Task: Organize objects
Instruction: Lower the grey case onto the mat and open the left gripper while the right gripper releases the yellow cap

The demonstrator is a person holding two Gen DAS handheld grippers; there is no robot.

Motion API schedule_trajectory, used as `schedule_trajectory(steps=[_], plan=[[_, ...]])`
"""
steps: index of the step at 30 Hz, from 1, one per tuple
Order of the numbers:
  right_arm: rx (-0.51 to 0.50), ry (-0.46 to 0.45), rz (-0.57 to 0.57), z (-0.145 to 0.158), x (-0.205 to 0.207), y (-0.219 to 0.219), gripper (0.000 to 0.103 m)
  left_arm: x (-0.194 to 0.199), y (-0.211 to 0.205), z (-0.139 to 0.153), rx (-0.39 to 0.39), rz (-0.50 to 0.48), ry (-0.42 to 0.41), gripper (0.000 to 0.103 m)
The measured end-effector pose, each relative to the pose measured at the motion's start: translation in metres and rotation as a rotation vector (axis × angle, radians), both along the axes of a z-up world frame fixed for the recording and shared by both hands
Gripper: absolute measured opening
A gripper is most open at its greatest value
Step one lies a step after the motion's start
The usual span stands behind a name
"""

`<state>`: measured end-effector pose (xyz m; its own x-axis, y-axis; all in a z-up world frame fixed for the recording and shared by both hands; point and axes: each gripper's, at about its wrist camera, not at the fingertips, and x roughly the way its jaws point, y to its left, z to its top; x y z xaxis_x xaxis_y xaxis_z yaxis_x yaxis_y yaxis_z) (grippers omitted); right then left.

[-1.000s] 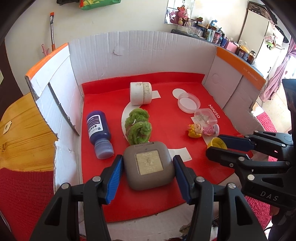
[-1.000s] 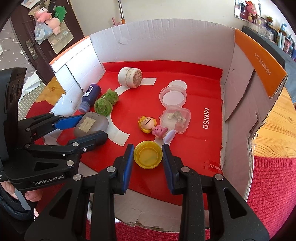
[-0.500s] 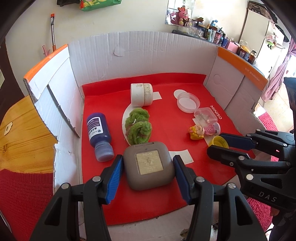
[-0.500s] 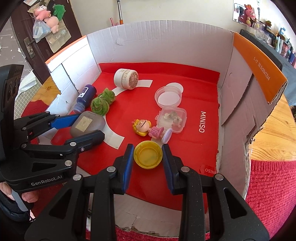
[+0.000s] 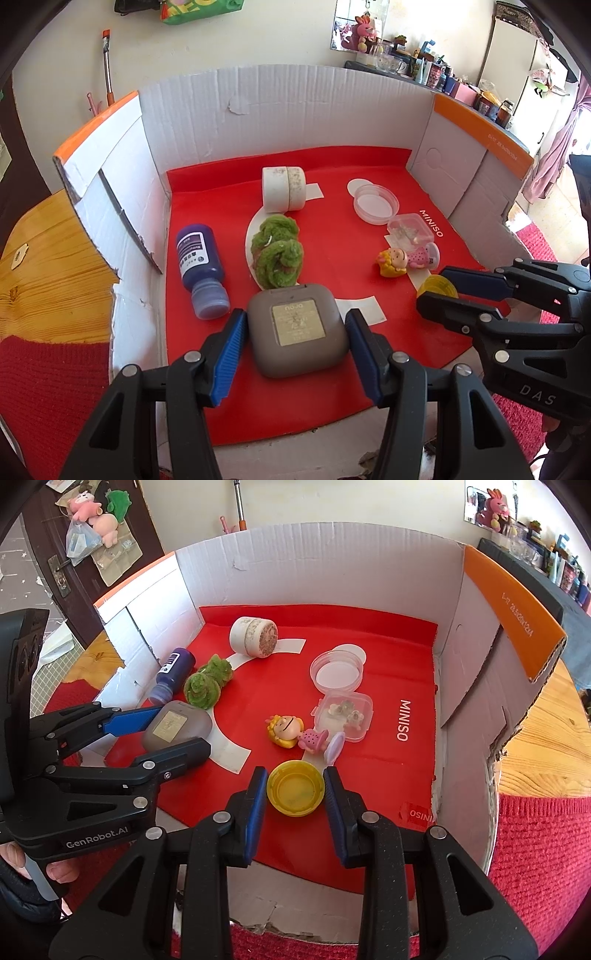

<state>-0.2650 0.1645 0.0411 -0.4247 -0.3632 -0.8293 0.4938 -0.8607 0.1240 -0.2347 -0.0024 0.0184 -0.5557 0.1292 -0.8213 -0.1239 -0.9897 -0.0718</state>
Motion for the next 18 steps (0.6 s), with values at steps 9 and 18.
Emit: schedule_trajectory(steps=[9, 18], plan=[[0.009, 0.016, 0.013, 0.003, 0.007, -0.004, 0.061, 0.006, -0.001, 0.008, -0.010, 0.000, 0.027, 0.062], [0.009, 0.027, 0.016, 0.007, 0.014, -0.002, 0.061, 0.015, -0.001, 0.017, -0.018, 0.013, 0.054, 0.070]])
